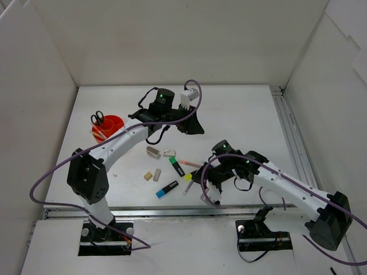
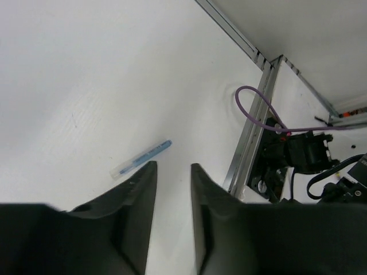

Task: Sort the stationery into containers
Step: Close the pen cap on the pen.

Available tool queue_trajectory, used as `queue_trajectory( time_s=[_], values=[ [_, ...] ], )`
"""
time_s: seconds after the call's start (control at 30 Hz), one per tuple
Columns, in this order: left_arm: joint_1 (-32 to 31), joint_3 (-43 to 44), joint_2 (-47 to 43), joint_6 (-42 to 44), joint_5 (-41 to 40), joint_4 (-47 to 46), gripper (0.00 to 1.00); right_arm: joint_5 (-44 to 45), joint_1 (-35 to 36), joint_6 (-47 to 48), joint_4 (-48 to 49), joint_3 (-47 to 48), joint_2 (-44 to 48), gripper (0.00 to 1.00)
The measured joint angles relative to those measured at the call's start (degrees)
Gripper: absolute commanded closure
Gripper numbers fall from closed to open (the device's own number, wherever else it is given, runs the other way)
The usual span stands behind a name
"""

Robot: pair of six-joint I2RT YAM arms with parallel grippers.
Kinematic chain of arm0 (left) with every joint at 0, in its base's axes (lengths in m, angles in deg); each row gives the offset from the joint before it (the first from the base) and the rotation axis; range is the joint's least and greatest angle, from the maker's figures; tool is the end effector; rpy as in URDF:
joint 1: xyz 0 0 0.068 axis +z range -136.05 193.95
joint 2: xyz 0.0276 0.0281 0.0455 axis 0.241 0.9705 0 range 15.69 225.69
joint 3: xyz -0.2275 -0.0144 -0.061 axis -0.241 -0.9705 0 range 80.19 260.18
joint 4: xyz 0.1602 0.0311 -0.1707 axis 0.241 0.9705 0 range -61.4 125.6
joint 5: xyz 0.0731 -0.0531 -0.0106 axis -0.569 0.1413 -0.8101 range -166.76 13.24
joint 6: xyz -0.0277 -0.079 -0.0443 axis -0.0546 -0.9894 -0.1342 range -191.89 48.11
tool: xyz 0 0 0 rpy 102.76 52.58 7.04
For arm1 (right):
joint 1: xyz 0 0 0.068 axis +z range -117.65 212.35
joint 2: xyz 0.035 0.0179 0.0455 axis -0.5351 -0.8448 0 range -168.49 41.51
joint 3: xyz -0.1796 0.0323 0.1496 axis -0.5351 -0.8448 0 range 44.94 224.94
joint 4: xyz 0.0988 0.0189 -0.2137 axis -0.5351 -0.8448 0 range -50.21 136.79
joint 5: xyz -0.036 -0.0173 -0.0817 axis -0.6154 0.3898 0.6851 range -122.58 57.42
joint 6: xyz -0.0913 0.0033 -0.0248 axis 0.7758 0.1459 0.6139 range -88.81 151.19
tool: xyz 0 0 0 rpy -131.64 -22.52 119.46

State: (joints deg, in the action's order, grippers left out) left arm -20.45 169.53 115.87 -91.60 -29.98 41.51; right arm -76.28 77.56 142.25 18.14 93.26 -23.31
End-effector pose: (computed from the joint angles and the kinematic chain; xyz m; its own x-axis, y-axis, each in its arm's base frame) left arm 0.3003 -0.2812 0.3003 -0.6288 0.1507 -0.7628 0.7704 0.2539 -0.5849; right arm 0.1312 0.2161 0.2171 0.9786 0.0283 -0.2037 -0.1584 -0.5281 -0.8343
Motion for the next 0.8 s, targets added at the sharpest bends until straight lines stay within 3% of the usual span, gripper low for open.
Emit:
queue_trajectory(
  time_s=[0.03, 0.07, 0.1, 0.13, 0.3, 0.4, 0.6, 0.8],
  values=[
    [0.0, -0.94, -0.79, 0.2, -0.9, 0.0, 0.5, -1.42, -0.7, -1.75, 0.5, 0.09, 0.0, 1.0],
    [0.02, -2.25, -2.03, 0.55, -1.92, 0.09, 0.18, -2.38, -1.6, -4.2, 1.36, 0.26, -0.02, 1.0],
    [0.2, -3.96, -3.67, 0.63, -3.28, -0.02, 0.04, -3.32, -2.73, -7.37, 2.49, 0.85, -0.31, 1.0],
    [0.42, -5.64, -5.6, 0.81, -4.46, 0.15, 0.01, -3.93, -3.74, -10.93, 4.0, 1.6, -0.74, 1.0],
    [2.69, -12.55, -17.16, 0.79, -13.07, 0.15, 0.0, -9.16, -9.53, -30.53, 14.78, 6.97, -5.2, 1.0],
    [4.79, -16.2, -25.16, 0.02, -19.74, -0.37, 0.01, -11.1, -12.9, -48.13, 28.0, 7.32, -7.65, 1.0],
    [9.03, -24.7, -37.81, -2.47, -26.05, -2.67, 0.01, -6.34, -16.22, -82.79, 51.17, 6.01, -10.97, 1.0],
    [9.33, -29.53, -41.13, -4.5, -28.22, -6.29, 0.01, -0.28, -14.23, -101.63, 60.48, 6.05, -12.13, 1.0]
  ],
)
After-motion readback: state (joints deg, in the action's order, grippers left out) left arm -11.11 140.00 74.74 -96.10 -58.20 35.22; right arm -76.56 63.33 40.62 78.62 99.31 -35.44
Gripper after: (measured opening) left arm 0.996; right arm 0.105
